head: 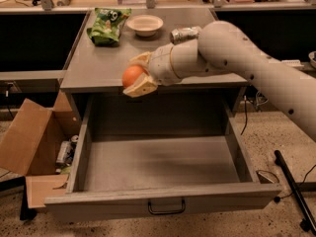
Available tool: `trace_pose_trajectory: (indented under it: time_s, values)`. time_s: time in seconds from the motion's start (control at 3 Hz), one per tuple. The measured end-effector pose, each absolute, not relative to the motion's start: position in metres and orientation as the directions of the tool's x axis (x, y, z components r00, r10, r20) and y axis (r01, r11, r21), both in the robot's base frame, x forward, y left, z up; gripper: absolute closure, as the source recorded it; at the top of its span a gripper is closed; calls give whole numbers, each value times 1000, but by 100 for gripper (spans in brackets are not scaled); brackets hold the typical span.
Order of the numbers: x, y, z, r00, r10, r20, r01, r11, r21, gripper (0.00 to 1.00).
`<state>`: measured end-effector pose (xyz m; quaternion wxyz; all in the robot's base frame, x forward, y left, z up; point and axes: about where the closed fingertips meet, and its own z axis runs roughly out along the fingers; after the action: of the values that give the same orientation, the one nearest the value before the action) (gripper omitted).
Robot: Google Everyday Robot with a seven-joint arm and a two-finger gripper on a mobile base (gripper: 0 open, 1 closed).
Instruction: Pick orange from top drawer and place on counter
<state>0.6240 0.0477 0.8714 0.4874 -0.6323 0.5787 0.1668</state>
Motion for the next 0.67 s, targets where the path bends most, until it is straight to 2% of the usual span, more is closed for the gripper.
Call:
trace_pose_trajectory:
  time_s: [0.33, 0.67]
  values:
    - [657, 43, 909, 338, -556, -759, -862, 141, -487, 100]
    - [657, 43, 909, 338, -556, -759, -862, 140, -487, 100]
